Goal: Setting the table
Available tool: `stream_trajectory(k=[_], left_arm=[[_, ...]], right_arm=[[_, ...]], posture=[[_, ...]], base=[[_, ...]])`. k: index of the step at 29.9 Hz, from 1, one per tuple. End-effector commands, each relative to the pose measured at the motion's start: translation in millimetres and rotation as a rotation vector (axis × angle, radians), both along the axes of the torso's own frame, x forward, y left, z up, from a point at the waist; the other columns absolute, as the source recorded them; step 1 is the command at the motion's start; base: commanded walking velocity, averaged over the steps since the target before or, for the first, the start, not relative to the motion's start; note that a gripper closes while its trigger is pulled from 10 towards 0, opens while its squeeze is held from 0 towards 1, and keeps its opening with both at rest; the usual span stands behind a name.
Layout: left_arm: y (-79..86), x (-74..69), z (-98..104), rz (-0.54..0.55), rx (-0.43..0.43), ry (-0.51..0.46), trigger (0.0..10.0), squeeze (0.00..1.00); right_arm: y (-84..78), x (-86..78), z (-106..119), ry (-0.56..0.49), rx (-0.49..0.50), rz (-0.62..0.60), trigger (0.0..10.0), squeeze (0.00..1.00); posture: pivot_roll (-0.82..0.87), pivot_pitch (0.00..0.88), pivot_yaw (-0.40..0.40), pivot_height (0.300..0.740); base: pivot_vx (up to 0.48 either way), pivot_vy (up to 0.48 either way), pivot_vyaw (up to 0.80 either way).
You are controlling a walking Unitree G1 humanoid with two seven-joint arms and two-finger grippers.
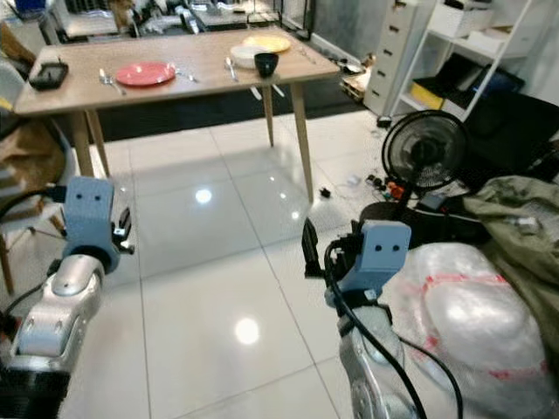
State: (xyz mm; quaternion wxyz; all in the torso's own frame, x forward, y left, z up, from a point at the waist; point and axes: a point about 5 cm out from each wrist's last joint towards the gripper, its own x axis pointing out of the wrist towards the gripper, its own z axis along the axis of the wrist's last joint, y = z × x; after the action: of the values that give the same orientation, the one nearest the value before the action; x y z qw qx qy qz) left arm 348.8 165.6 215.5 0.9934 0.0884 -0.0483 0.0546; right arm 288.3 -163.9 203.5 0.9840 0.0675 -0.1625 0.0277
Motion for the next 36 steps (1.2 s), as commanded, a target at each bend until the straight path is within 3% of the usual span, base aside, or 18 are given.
stream_trajectory(k=[1,3,4,5,6,8,16,19,23,25,36], left_arm=[[4.5,-1.8,-8.9,0.007,0.021,0.024,10.0,0.00],[3.0,-1.9,-10.1,-0.003,0.023,0.028,10.0,0.00],[-2.7,-3.9,-17.4,-0.052,0.032,0.047,10.0,0.00],[-2.7,-3.9,-17.4,-0.052,0.032,0.047,10.0,0.00],[-6.8,-8.1,-25.7,-0.099,0.031,0.066,10.0,0.00],[-8.9,-12.8,-32.9,-0.140,0.018,0.087,10.0,0.00],[-12.3,-26.3,-46.6,-0.237,-0.010,0.116,10.0,0.00],[-23.3,-34.7,-51.9,-0.353,0.024,0.117,10.0,0.00],[-26.9,-35.8,-51.8,-0.384,0.052,0.108,10.0,0.00],[-32.2,-35.5,-47.8,-0.435,0.071,0.081,10.0,0.00],[-34.3,-37.5,-39.8,-0.466,0.049,0.055,10.0,0.00]], right_arm=[[2.2,-0.5,-3.8,0.011,0.002,0.003,10.0,0.00],[2.5,-0.5,-4.7,0.013,0.001,0.004,10.0,0.00],[5.4,-0.4,-14.5,0.038,-0.090,0.005,10.0,0.00],[5.4,-0.4,-14.5,0.038,-0.090,0.005,10.0,0.00],[8.3,-1.0,-29.4,0.076,-0.222,0.001,10.0,0.00],[8.9,-1.3,-40.3,0.099,-0.349,-0.017,10.0,0.00],[1.6,5.8,-52.0,0.148,-0.375,-0.092,10.0,0.00],[2.3,12.0,-54.6,0.161,-0.390,-0.058,10.0,0.00],[1.1,13.4,-55.4,0.165,-0.375,-0.054,10.0,0.00],[-5.2,17.7,-58.8,0.176,-0.418,-0.084,10.0,0.00],[-12.1,22.8,-54.9,0.128,-0.559,-0.015,10.0,0.00]], posture=[[0.07,0.122,0.096,0.740],[0.07,0.122,0.096,0.740],[0.07,0.118,0.095,0.740],[0.07,0.118,0.095,0.740],[0.07,0.117,0.096,0.740],[0.07,0.115,0.095,0.740],[0.07,0.112,0.086,0.740],[0.06,0.108,0.083,0.740],[0.06,0.107,0.084,0.740],[0.05,0.103,0.076,0.740],[0.06,0.101,0.060,0.740]], base=[[0.480,0.000,0.00],[0.480,0.000,0.00],[0.480,0.000,0.00],[0.480,0.000,0.00],[0.480,0.000,0.00],[0.480,0.000,0.00],[0.480,0.000,0.00],[0.480,0.000,0.00],[0.480,0.000,0.00],[0.480,0.000,0.00],[0.480,0.000,0.00]])
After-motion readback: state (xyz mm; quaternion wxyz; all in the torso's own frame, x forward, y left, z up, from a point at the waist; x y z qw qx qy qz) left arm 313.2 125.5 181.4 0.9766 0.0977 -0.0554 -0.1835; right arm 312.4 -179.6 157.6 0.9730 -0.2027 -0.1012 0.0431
